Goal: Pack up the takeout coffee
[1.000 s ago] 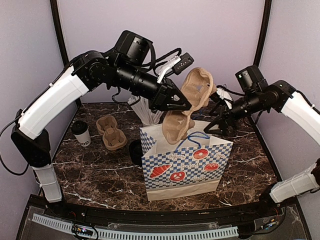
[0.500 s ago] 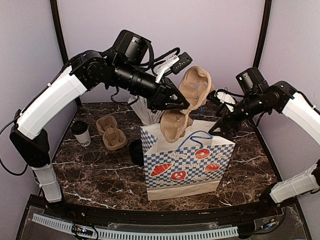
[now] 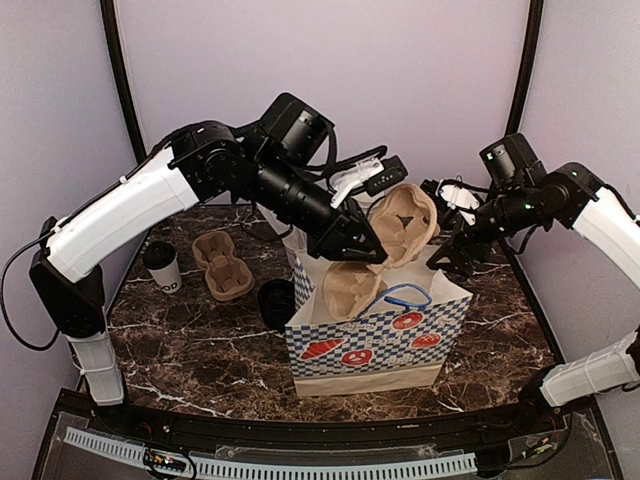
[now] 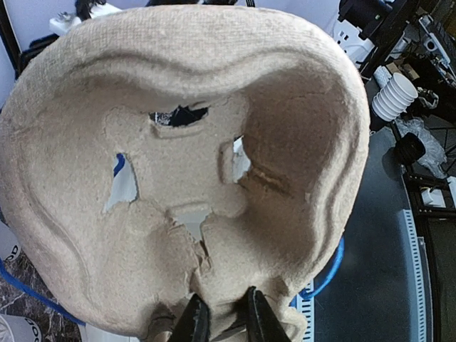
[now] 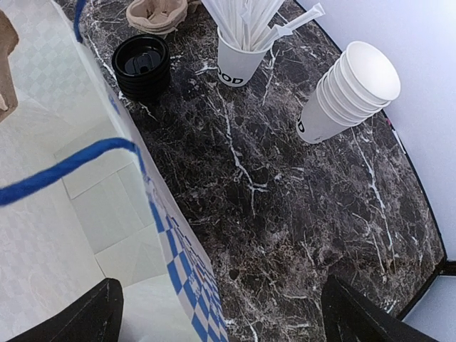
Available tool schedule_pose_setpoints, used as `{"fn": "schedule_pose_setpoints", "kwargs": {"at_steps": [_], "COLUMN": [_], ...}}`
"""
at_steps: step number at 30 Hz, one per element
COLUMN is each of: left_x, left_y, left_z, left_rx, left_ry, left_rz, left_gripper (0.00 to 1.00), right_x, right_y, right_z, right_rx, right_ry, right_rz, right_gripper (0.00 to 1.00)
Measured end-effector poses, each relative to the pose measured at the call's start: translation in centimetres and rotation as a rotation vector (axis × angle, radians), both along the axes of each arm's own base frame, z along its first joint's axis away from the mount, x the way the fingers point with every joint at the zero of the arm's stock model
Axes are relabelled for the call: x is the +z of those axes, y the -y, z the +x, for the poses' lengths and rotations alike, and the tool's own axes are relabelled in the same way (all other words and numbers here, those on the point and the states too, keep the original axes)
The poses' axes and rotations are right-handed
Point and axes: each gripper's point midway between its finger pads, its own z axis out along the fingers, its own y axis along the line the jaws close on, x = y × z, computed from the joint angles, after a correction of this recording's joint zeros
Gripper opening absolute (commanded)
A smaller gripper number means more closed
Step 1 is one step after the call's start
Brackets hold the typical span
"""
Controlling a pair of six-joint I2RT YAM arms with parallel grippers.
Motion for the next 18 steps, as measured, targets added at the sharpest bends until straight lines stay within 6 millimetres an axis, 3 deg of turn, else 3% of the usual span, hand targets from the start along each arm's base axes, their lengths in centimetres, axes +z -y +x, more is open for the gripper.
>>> {"fn": "schedule_pose_setpoints", "kwargs": {"at_steps": [11, 18], "left_x": [-8.4, -9.5], "left_y": [1.1, 0.9], "left_z": [1.0, 1.4], "left_rx": [0.004, 0.017], "left_ry": [-0.025, 0.021], "left_rz": [0.227, 0.27], "left_gripper": [0.18, 0.18], "right_x": [-0.3, 0.6], "right_y": [0.2, 0.0], "right_z": [-0.3, -0.6], "right_rx": [0.036, 0.056], "right_ry": [0.005, 0.012], "right_rz": [-0.025, -0.01], "right_gripper": [0.99, 0.99]}}
